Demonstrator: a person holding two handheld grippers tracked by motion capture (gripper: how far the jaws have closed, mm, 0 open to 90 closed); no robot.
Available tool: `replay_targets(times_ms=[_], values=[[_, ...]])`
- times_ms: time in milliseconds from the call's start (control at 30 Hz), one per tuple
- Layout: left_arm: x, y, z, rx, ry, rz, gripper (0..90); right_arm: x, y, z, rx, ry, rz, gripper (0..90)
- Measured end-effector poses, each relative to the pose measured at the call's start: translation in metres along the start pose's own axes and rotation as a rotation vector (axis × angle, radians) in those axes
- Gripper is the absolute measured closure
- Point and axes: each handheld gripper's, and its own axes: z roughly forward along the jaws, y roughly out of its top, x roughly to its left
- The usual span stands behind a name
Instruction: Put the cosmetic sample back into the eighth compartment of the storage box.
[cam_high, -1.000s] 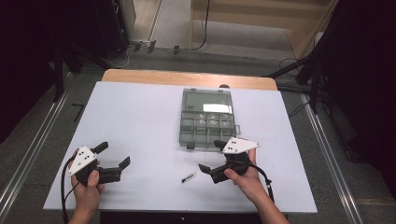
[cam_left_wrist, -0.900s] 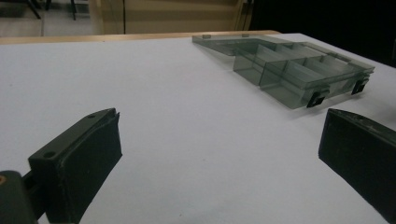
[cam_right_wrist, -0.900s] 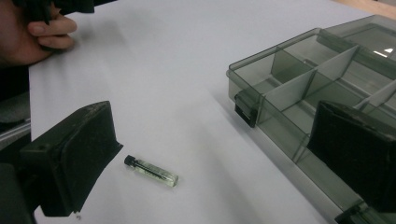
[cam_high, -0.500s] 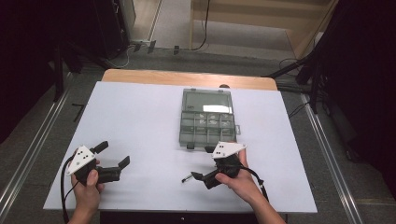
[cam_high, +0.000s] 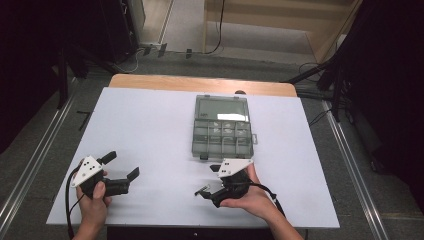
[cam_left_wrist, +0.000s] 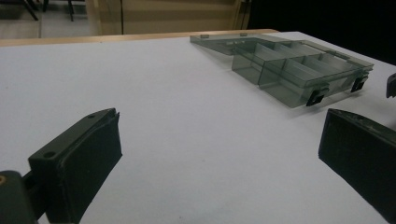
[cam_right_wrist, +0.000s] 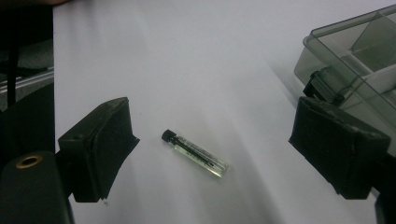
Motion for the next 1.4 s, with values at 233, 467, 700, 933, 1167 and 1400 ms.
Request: replay_targets(times_ms=[233,467,700,933,1167,1400], values=[[0.000,0.000,0.000,0.004,-0.001,0.003,0.0,0.004,-0.002,0.007,0.041,0.022,-0.040,29.2],[0.000,0.000,0.001,0.011,-0.006,0.009,0.0,0.003,-0.004,0.012,0.076,0.040,-0.047,42.8],[0.000,0.000,0.001,0.012,-0.010,0.007,0.0,-0.001,-0.004,0.016,0.115,0.079,-0.036,54.5],[0.000,0.000,0.001,0.013,-0.011,0.006,0.0,-0.001,-0.006,0.022,0.160,0.082,-0.066,58.5],[0.001,0.000,0.000,0.008,-0.008,0.005,0.0,-0.001,-0.008,0.025,0.185,0.060,-0.113,66.6],[0.001,0.000,0.001,0.009,-0.007,0.004,0.0,0.000,-0.007,0.023,0.212,0.043,-0.112,82.4]])
